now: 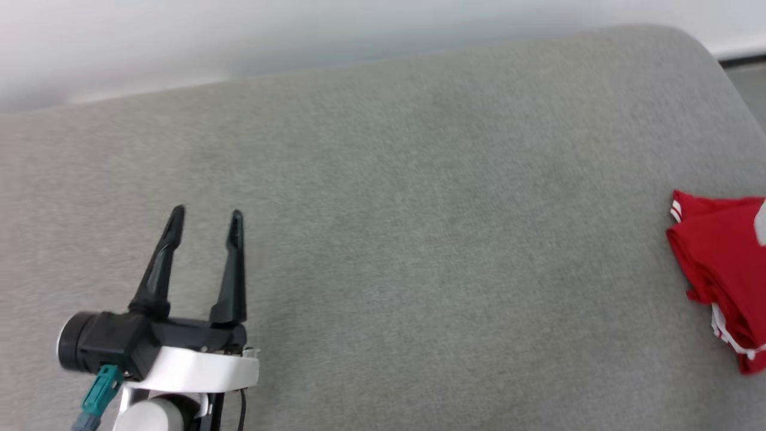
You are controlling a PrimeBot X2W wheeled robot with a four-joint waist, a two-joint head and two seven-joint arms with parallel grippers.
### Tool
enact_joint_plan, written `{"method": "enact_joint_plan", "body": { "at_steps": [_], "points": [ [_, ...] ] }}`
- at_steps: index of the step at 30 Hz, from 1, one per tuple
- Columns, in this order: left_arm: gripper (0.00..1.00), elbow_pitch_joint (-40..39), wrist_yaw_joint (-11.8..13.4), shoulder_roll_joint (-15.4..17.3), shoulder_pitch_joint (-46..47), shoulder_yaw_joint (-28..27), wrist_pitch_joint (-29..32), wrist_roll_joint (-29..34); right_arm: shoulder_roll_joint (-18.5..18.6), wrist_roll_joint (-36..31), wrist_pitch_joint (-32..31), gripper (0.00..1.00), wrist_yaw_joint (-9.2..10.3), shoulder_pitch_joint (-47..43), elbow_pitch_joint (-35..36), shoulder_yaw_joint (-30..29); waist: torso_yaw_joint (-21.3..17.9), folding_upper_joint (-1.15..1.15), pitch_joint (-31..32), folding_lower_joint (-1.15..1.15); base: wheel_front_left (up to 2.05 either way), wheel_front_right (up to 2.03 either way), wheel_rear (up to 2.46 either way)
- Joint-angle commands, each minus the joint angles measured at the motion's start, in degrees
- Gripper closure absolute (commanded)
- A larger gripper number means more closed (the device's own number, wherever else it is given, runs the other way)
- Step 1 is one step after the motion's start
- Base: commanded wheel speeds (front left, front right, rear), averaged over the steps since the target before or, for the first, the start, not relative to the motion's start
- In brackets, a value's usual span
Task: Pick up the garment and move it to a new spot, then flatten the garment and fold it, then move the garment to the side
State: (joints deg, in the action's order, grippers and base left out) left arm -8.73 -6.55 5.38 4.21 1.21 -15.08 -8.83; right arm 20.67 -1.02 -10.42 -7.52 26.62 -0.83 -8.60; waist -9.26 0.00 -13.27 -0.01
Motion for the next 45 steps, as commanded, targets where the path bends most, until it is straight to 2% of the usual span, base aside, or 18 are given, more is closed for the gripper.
{"method": "enact_joint_plan", "body": {
  "at_steps": [1, 7, 11, 15, 29, 45],
  "points": [
    [0.00, 0.29, 0.30, -0.40, -1.16, -0.96, -0.11, 0.18, -2.16, 0.38, 1.93, 0.00, 0.06, -2.31, 2.26, -1.20, 3.56, 0.00, 3.64, 0.01, 0.00, 0.00, 0.00],
    [0.00, 0.68, 0.84, -1.43, -3.62, -4.00, -0.11, 0.72, -11.66, 1.74, 9.72, 0.00, 0.05, -11.45, 7.59, -0.66, 6.52, 0.00, 6.47, 0.01, 0.00, 0.00, 0.00],
    [0.00, 1.93, 0.41, -1.65, -5.11, -4.47, -0.11, 0.71, -14.89, 3.55, 14.59, 0.00, 0.05, -16.17, 6.74, 0.89, 7.83, 0.00, 8.10, 0.01, 0.00, 0.00, 0.00],
    [0.00, 3.69, 0.28, -1.90, -6.18, -5.10, -0.11, 0.70, -16.57, 5.16, 18.66, 0.00, 0.05, -19.45, 3.47, 2.22, 8.78, 0.00, 9.42, 0.01, 0.00, 0.00, 0.00],
    [0.00, 7.65, -0.41, -2.34, -8.30, -5.17, -0.11, -0.13, -17.89, 6.18, 23.56, 0.00, 0.05, -23.39, -2.32, 3.20, 9.08, 0.00, 10.96, 0.01, 0.00, 0.00, 0.00],
    [0.00, 7.72, -0.76, -2.51, -8.25, -6.45, -0.11, -0.17, -17.91, 7.32, 24.58, 0.00, 0.05, -23.52, -2.43, 4.87, 8.56, 0.00, 11.08, 0.01, 0.00, 0.00, 0.00]
  ]
}}
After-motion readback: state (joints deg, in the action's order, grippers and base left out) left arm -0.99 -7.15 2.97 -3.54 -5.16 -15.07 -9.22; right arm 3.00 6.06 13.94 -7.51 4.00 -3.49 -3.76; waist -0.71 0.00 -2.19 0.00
